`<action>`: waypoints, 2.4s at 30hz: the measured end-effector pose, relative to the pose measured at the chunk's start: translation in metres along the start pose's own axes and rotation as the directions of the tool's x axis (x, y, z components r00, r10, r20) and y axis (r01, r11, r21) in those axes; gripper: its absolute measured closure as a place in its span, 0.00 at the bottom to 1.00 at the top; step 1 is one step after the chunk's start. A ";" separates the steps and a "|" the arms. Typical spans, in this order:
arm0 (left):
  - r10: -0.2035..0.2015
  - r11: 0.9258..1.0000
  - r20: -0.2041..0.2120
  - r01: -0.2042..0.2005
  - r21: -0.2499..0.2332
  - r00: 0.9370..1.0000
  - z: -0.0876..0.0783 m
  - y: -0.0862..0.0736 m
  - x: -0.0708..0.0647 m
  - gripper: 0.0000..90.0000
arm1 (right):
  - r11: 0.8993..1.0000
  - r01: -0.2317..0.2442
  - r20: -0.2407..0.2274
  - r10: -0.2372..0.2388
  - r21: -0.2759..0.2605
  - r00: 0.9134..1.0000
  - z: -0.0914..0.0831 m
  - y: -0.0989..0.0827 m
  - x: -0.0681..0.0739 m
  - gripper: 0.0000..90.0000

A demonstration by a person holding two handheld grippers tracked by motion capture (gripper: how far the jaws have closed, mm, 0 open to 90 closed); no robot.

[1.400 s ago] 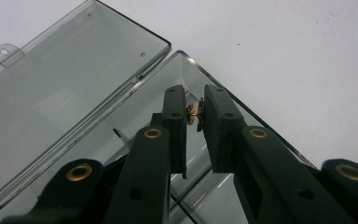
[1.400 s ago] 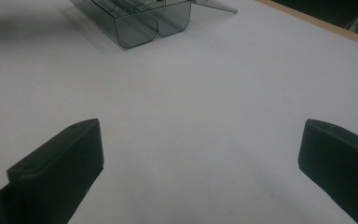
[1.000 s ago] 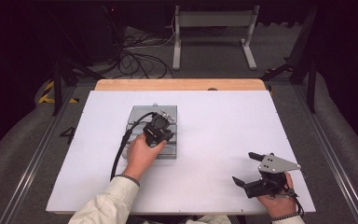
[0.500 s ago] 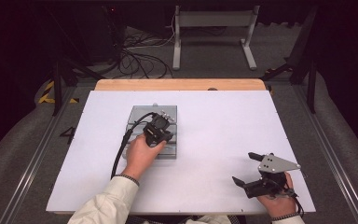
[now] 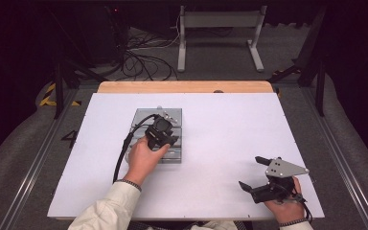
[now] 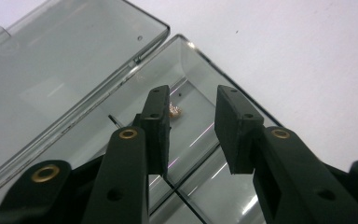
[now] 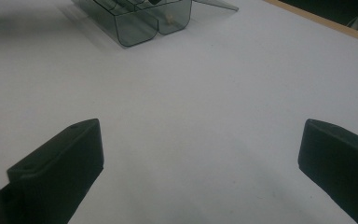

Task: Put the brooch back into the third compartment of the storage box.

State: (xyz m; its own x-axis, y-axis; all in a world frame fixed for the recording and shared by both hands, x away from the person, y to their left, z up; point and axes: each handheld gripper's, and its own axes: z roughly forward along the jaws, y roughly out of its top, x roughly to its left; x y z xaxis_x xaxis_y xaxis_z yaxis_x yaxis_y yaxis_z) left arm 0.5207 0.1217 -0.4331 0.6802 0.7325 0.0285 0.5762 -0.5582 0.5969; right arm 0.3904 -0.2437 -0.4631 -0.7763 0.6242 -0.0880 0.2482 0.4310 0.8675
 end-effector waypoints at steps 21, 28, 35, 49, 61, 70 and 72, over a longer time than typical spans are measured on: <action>0.037 0.988 0.032 -0.032 -0.152 0.999 -0.035 0.001 -0.017 0.51 | 1.000 0.002 0.003 -0.002 0.001 1.000 0.000 0.000 0.001 0.01; 0.053 0.980 0.028 -0.047 -0.192 0.998 -0.047 -0.002 -0.021 0.47 | 1.000 0.003 0.002 -0.003 0.000 1.000 0.000 0.000 0.001 0.01; 0.057 0.977 0.035 -0.049 -0.209 0.998 -0.054 -0.003 -0.022 0.45 | 1.000 0.002 0.000 -0.002 -0.002 1.000 0.000 0.000 0.001 0.01; 0.078 0.956 0.008 -0.072 -0.286 0.997 -0.075 -0.014 -0.027 0.36 | 1.000 0.001 0.001 -0.001 0.000 1.000 0.000 0.000 0.001 0.01; 0.081 0.930 0.012 -0.071 -0.361 0.997 -0.098 -0.033 -0.030 0.28 | 1.000 0.000 0.000 0.000 -0.003 1.000 0.001 0.001 0.001 0.01; 0.075 0.916 -0.003 -0.070 -0.395 0.997 -0.112 -0.051 -0.031 0.28 | 1.000 0.000 -0.001 0.000 -0.001 1.000 0.001 0.000 0.001 0.01; 0.075 0.914 -0.006 -0.071 -0.400 0.997 -0.115 -0.056 -0.031 0.28 | 1.000 0.001 0.000 -0.001 -0.004 1.000 0.001 0.001 0.001 0.01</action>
State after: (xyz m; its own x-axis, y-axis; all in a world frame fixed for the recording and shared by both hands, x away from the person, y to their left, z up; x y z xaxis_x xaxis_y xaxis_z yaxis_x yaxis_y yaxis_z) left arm 0.4156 0.1745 -0.3754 0.7191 0.6906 0.0779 0.2965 -0.4062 0.8643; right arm 0.3900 -0.2425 -0.4630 -0.7766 0.6237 -0.0884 0.2456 0.4291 0.8692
